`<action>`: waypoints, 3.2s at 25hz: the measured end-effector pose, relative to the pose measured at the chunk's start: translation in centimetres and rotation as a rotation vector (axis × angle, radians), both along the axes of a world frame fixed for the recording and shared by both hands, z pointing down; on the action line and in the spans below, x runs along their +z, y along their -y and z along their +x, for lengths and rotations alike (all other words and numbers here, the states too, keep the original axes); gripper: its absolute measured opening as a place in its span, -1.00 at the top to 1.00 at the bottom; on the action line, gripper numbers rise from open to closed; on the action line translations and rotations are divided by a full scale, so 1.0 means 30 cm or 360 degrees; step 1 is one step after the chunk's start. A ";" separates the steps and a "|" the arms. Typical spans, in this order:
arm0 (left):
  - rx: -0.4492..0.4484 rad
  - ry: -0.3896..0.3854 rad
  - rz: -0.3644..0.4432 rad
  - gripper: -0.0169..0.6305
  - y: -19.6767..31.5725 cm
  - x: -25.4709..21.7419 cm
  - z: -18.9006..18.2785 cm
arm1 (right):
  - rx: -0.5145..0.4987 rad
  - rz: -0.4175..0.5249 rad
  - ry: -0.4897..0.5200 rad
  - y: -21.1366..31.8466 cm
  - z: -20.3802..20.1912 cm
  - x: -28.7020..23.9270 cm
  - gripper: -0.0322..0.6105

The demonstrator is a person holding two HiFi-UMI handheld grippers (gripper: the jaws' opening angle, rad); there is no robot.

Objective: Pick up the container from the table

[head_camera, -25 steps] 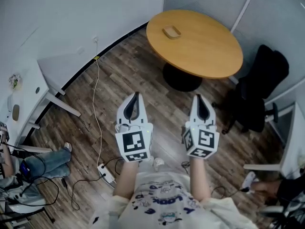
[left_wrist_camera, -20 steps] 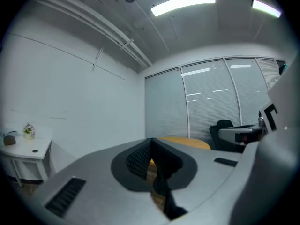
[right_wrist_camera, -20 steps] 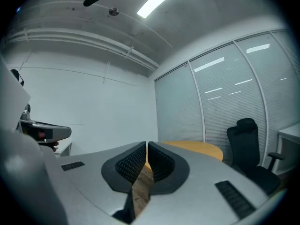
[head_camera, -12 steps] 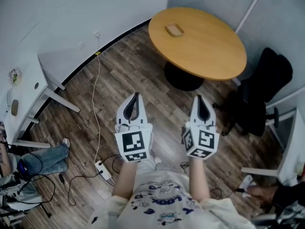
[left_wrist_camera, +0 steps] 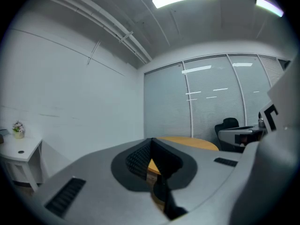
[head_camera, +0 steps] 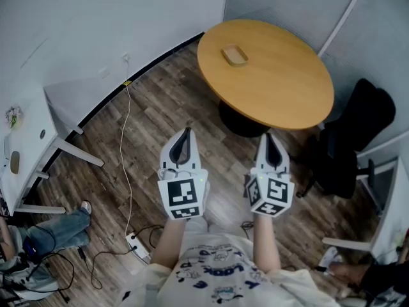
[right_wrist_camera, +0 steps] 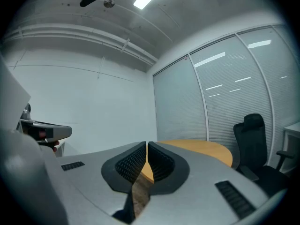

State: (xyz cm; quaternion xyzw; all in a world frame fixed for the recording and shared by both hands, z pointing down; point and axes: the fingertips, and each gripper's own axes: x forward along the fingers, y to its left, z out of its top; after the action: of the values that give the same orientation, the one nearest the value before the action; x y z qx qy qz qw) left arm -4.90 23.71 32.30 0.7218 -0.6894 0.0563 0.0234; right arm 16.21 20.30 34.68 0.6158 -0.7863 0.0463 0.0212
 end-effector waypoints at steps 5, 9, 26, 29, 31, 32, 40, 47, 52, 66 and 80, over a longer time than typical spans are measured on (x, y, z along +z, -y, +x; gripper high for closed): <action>0.0061 -0.0003 0.0021 0.94 0.245 -0.026 -0.039 | 0.0035 0.0013 -0.0001 0.226 -0.059 -0.021 0.86; 0.0105 -0.0009 0.0044 0.94 0.439 -0.059 -0.080 | 0.0057 0.0036 -0.0011 0.408 -0.113 -0.058 0.86; 0.0149 -0.0034 -0.0075 0.94 0.871 0.050 -0.152 | 0.0090 -0.0078 -0.0037 0.844 -0.205 0.039 0.86; 0.0135 -0.0034 -0.0083 0.94 0.956 0.067 -0.150 | 0.0075 -0.0087 -0.0030 0.937 -0.203 0.056 0.86; 0.0122 -0.0037 -0.0088 0.94 1.021 0.077 -0.152 | 0.0060 -0.0088 -0.0025 1.007 -0.208 0.064 0.86; 0.0116 -0.0038 -0.0089 0.94 1.057 0.080 -0.155 | 0.0053 -0.0088 -0.0024 1.045 -0.213 0.066 0.86; 0.0087 -0.0037 -0.0118 0.94 1.376 0.079 -0.146 | 0.0036 -0.0120 -0.0035 1.381 -0.185 0.075 0.86; 0.0071 -0.0032 -0.0182 0.94 1.633 0.127 -0.113 | 0.0047 -0.0178 -0.0041 1.667 -0.130 0.128 0.86; 0.0047 -0.0042 -0.0266 0.94 1.734 0.194 -0.100 | 0.0009 -0.0264 -0.0083 1.782 -0.113 0.210 0.86; 0.0066 -0.0074 -0.0581 0.94 1.845 0.458 -0.055 | -0.0029 -0.0617 -0.0197 1.912 -0.064 0.530 0.85; 0.0150 -0.0098 -0.0827 0.94 1.897 0.718 -0.039 | -0.0109 -0.0910 -0.0265 1.974 -0.059 0.820 0.63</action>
State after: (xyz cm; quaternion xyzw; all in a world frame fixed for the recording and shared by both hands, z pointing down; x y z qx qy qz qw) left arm -6.06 -33.20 53.85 0.7242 -0.6164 0.2104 0.2264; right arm 14.45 -38.91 59.29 0.5596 -0.7572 0.2145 0.2597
